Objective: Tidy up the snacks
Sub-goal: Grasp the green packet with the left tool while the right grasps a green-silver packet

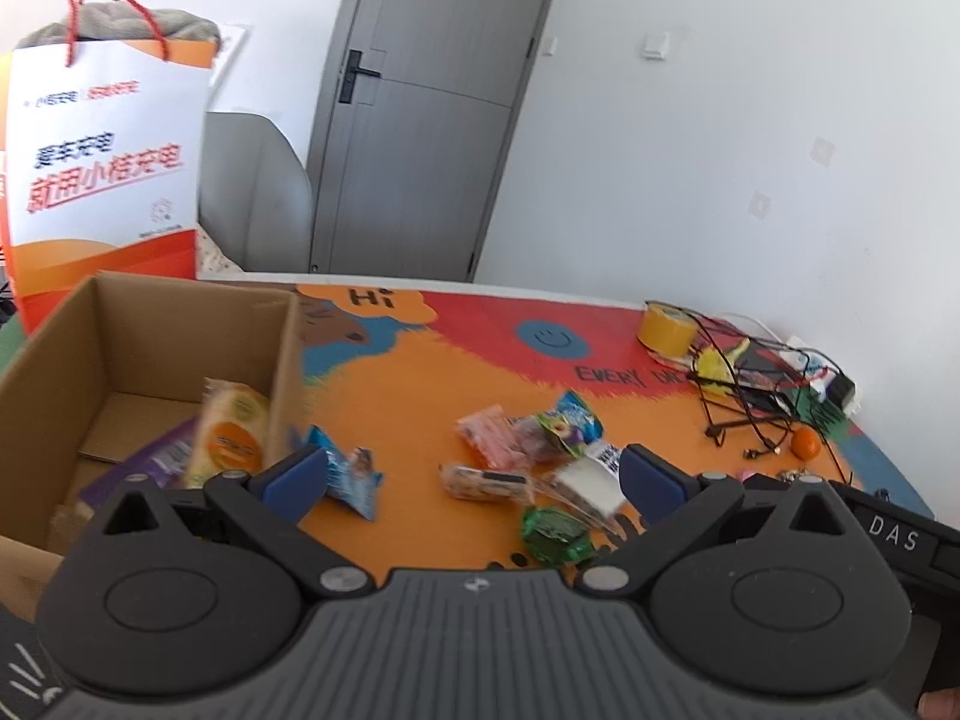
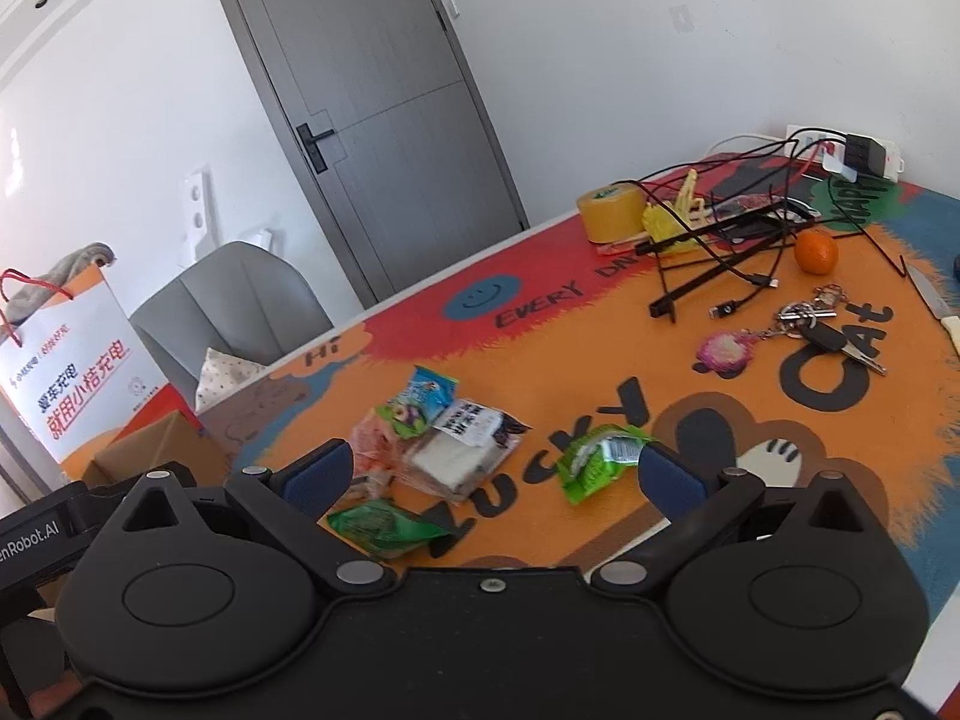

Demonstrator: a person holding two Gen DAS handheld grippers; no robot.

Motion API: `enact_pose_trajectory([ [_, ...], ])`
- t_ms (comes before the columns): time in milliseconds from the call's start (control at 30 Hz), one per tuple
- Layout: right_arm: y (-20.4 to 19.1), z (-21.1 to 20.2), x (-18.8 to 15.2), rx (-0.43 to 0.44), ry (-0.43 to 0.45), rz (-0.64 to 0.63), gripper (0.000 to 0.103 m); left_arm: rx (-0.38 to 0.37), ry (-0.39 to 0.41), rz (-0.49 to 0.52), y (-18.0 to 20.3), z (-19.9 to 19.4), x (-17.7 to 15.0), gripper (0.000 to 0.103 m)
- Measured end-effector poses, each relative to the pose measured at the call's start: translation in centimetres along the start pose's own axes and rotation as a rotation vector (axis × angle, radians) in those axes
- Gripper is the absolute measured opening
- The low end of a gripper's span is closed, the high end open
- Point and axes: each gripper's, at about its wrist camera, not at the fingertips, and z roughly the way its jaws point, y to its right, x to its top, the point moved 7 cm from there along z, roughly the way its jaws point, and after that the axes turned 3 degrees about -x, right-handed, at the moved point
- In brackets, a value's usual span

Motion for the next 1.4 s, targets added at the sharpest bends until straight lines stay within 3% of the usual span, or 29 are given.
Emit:
enact_pose_trajectory([
  [500, 3.6, 2.3, -1.0, -0.023, -0.039, 0.026, 0.103, -0.021, -0.094, 0.024, 3.3, 5.1, -2.4, 0.100],
  [700, 4.5, 3.7, -1.3, -0.025, -0.068, 0.027, 0.095, -0.014, -0.136, 0.018, 3.8, 7.2, -3.4, 0.095],
  [933, 5.0, 5.4, -1.7, -0.023, -0.095, 0.032, 0.094, -0.001, -0.182, 0.019, 4.0, 9.2, -4.4, 0.086],
  [1067, 5.2, 6.3, -1.8, -0.032, -0.106, 0.024, 0.092, 0.011, -0.212, 0.010, 3.8, 10.5, -5.0, 0.075],
  [1167, 5.5, 6.9, -1.7, -0.046, -0.106, 0.017, 0.091, 0.016, -0.229, 0.015, 3.9, 11.2, -5.3, 0.061],
  [1200, 5.6, 7.1, -1.7, -0.053, -0.104, 0.015, 0.091, 0.022, -0.226, 0.023, 3.9, 11.3, -5.3, 0.049],
  [1233, 5.5, 7.3, -1.6, -0.056, -0.101, 0.008, 0.091, 0.016, -0.228, 0.019, 3.9, 11.4, -5.3, 0.045],
  [1333, 5.2, 7.8, -1.4, -0.067, -0.105, -0.012, 0.090, 0.011, -0.233, -0.005, 3.7, 11.5, -5.1, 0.041],
  [1400, 4.8, 8.0, -1.4, -0.077, -0.105, -0.029, 0.084, 0.013, -0.233, -0.012, 3.5, 11.4, -5.0, 0.040],
])
